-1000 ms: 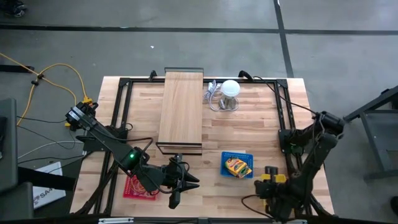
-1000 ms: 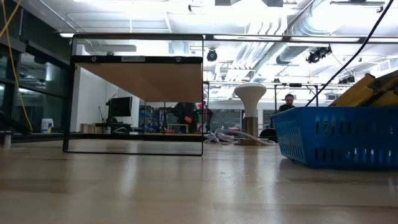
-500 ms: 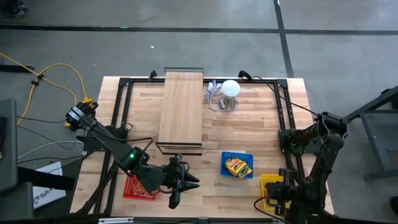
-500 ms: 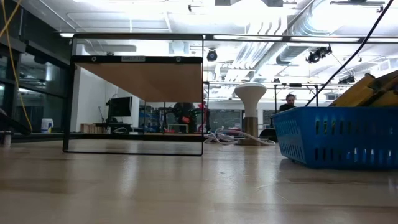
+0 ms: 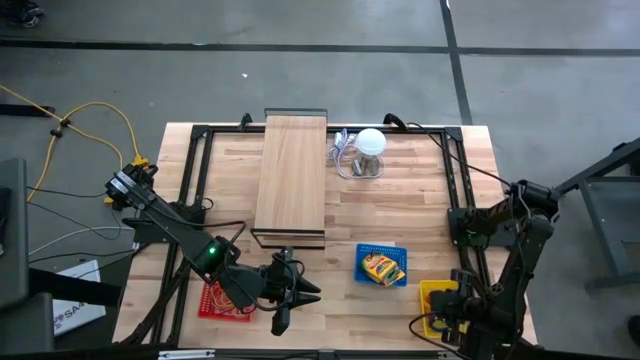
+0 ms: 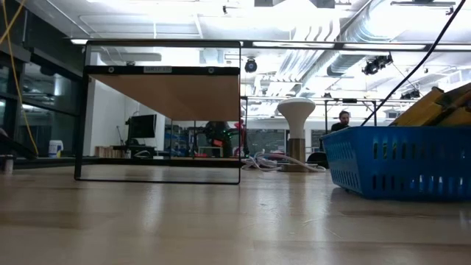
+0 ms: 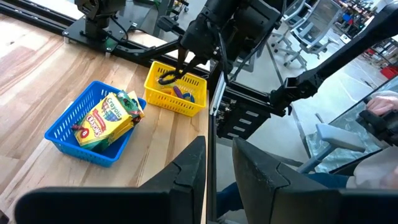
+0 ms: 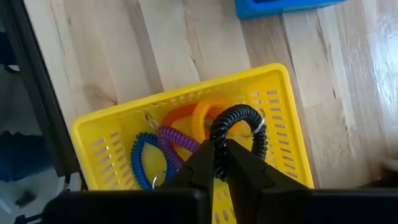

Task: Pick & Place Office Desk Supplies
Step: Put the black spiral keychain into the yellow bin, then put the red bin on the shelf

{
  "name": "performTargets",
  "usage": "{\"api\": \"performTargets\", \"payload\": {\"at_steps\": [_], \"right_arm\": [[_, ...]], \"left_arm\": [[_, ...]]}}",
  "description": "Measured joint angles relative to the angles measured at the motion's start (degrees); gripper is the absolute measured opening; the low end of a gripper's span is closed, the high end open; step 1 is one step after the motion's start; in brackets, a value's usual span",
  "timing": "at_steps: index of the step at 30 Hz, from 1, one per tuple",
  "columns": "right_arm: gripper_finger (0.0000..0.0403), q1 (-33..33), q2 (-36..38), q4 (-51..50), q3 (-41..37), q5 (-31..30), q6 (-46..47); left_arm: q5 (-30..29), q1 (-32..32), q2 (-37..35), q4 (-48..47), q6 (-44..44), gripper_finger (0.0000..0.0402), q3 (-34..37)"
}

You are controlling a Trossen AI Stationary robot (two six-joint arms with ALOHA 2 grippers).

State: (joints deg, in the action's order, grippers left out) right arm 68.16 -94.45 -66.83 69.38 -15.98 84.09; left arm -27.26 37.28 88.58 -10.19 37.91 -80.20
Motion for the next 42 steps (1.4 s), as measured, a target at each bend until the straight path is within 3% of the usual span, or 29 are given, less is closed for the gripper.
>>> {"api": "performTargets", "payload": {"at_steps": [16, 42], "right_arm": [[0.0111, 0.0, 0.0, 0.2, 0.0, 0.0, 0.4], [0.0113, 0.0, 0.2, 0.4, 0.0, -2.1, 0.2]], "left_arm": [[0.0, 0.0, 0.0, 0.0, 0.0, 0.0077, 0.0], [0.0, 0.0, 0.0, 0.0, 0.0, 0.0077, 0.0]]}}
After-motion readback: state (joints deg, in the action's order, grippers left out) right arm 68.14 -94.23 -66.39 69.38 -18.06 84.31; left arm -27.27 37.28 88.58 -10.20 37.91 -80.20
